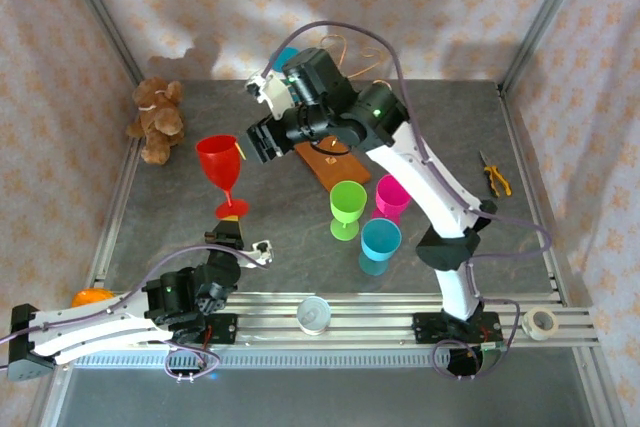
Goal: Take the wine glass off the wine glass rack
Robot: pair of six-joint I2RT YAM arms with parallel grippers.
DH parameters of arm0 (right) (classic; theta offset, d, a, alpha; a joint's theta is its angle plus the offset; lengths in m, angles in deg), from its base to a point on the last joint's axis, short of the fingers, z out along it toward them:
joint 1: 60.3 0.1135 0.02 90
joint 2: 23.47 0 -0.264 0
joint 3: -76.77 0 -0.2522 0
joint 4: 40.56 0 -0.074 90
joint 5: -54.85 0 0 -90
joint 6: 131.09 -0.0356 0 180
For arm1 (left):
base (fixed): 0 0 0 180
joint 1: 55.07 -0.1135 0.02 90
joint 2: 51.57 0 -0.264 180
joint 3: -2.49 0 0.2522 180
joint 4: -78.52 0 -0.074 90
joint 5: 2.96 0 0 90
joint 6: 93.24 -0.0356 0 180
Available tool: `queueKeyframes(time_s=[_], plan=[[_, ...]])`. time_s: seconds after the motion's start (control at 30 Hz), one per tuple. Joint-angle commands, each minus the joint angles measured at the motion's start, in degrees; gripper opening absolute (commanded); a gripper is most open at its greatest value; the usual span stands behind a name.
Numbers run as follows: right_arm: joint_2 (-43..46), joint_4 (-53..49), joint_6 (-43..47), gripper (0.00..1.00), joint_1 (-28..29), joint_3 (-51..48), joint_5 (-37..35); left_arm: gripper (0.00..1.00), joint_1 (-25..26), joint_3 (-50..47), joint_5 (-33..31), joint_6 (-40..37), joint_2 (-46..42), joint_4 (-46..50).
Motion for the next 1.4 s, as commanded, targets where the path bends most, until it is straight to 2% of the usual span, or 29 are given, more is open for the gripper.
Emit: queueKeyframes(time_s=[0.0,0.33,0.7,0.97,1.37], plan=[[-1.05,-0.11,3.26,0.66,0.58,2.79,-1.76,0.00,0.62,-0.46,-0.91,-1.18,-0.71,0.36],[-5.48,5.29,8.42,0.68,2.11,3.70,-1.97,0.00,2.65,-0.72,-1.03,-2.40,-0.17,0.37],[-9.98,4.77,11.27,0.74,2.50,6.36,1.78,0.00,3.99,-0.63,-1.62,-4.27,3.25,-2.36],[-11.60,1.03,12.87,0.77,2.51,6.34,4.63,0.00,4.15,-0.63,-1.82,-4.73,3.94,-2.89],[-11.98,-6.93,15.46,0.76,2.53,6.37,7.18,0.00,4.15,-0.99,-2.12,-4.54,2.93,-2.42]])
